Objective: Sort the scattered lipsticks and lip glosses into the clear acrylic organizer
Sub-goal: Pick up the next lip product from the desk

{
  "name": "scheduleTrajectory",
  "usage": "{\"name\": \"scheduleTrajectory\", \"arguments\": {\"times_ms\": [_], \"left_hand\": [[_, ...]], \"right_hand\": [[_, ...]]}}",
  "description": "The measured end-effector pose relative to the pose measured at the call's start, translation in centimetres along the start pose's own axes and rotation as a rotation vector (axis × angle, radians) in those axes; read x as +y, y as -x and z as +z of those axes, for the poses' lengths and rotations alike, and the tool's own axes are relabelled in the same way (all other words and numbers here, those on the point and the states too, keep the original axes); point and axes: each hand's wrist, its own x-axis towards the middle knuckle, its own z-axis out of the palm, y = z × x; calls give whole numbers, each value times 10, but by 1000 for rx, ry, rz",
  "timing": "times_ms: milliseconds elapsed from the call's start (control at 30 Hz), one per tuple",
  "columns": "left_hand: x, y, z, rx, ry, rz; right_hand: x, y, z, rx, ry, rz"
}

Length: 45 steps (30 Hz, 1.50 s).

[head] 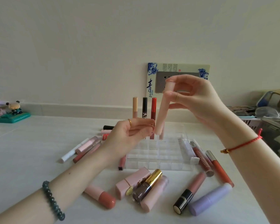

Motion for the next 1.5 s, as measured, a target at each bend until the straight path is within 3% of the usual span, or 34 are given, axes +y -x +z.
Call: {"name": "scheduleTrajectory", "arguments": {"times_ms": [133, 233, 533, 900, 1500], "left_hand": [[-9, -1, -21, 220, -164, 42], [-22, -1, -39, 314, -331, -32], [-53, 3, -56, 126, -499, -243], [-68, 4, -59, 26, -416, -358], [-69, 1, -61, -31, -378, -376]], "right_hand": [[2, -6, -16, 149, 89, -49], [9, -8, -23, 221, 181, -73], [28, -8, -8, 151, 231, -20], [49, -8, 66, 181, 338, -103], [78, -8, 81, 159, 389, -23]]}}
